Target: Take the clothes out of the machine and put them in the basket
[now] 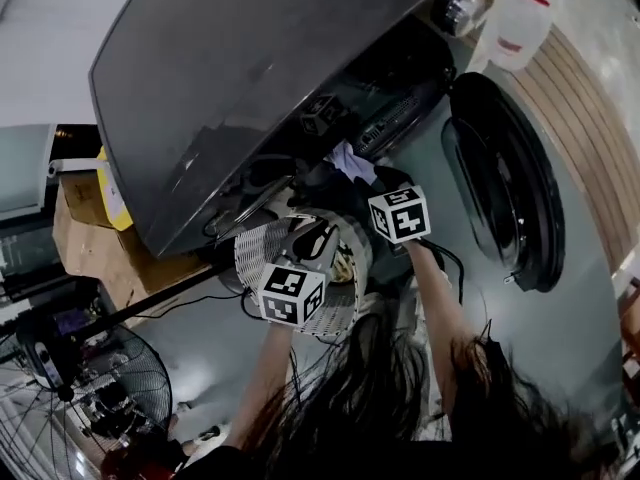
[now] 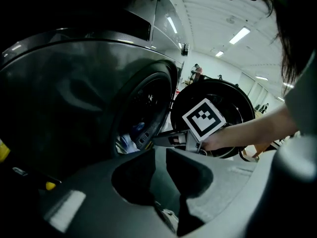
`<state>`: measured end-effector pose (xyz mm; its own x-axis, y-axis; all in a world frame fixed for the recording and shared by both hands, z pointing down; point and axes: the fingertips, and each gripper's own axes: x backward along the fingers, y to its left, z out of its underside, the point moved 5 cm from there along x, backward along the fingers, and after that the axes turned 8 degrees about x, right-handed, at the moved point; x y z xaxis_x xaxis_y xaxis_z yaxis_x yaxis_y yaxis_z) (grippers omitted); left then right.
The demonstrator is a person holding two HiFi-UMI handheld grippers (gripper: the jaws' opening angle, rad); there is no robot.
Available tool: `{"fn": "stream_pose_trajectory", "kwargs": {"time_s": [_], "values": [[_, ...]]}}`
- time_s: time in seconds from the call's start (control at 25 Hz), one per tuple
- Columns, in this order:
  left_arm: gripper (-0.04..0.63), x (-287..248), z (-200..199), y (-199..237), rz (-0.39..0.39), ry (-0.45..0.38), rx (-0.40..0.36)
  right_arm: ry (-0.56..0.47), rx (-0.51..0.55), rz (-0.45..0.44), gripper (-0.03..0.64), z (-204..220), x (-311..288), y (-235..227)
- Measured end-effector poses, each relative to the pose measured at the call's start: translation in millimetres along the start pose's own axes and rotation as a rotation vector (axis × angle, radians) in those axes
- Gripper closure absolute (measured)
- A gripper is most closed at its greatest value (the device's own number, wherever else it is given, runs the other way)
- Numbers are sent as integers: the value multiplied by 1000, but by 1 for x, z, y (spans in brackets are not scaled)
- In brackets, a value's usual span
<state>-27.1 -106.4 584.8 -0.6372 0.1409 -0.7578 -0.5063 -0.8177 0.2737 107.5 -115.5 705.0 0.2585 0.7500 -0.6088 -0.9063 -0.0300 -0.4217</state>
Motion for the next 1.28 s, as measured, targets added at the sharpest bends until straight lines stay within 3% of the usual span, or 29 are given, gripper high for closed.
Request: {"fn": "stream_pose_trajectory", "kwargs": {"time_s": [0.24, 0.64, 0.84, 0.96, 1.08, 1.16, 1.28], "values": [[521, -10, 16, 29, -5, 19, -78, -29, -21, 2, 414, 18, -53, -4], [520, -28, 40, 50, -8, 46, -114, -30, 7, 12, 365, 27, -122, -16], [522, -29, 44, 54, -14, 52, -123, 32, 2, 28, 356, 41, -145, -22], [520, -30, 46, 57, -19, 57, -127, 71, -7, 36, 394, 49, -152, -24], [520, -28, 48, 59, -29, 61, -119, 93, 33, 32, 531, 44, -150, -21], [520, -27, 48, 55, -26, 65, -115, 70, 59, 22, 548, 39, -141, -21], [521, -22, 47, 47, -19, 72, -110, -11, -25, 14, 549, 37, -117, -20]]}}
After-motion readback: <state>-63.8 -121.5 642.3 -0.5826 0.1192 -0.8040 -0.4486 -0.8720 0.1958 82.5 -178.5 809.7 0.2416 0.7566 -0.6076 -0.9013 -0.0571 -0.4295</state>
